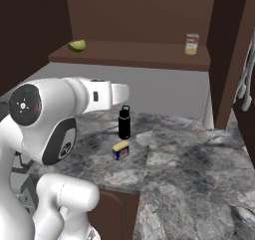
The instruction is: Pick the cans from the counter and place them in their designated side in the cabinet.
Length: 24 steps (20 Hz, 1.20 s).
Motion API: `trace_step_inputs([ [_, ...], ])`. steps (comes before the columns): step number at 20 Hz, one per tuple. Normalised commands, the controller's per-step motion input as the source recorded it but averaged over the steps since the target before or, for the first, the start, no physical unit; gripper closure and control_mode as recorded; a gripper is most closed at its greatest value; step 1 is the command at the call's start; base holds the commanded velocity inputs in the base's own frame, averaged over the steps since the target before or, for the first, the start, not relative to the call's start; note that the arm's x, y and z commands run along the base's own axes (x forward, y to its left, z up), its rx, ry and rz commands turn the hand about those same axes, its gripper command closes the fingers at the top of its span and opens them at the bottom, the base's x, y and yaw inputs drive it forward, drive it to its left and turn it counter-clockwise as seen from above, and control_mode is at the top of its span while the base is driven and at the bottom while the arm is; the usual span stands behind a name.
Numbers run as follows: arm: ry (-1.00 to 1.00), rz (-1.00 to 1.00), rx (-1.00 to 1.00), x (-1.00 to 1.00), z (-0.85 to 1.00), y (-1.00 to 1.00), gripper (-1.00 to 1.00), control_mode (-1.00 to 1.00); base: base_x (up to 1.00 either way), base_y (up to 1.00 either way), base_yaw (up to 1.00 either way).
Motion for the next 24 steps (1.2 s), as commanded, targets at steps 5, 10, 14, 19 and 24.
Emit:
trace_step_inputs([
  [5, 0.0, 0.0, 0.0, 0.01, 0.37, 0.0, 1.0, -1.0, 0.0, 0.0, 0.0],
  [10, 0.01, 0.0, 0.0, 0.16, 0.22, 0.0, 1.0, -1.0, 0.0, 0.0, 0.0],
  [14, 0.0, 0.0, 0.0, 0.31, 0.06, 0.0, 1.0, -1.0, 0.0, 0.0, 0.0],
  [19, 0.0, 0.0, 0.0, 0.37, 0.0, 0.0, 1.0, -1.0, 0.0, 0.0, 0.0],
  [24, -0.01, 0.0, 0.0, 0.27, 0.03, -0.01, 1.0, -1.0, 0.0, 0.0, 0.0],
])
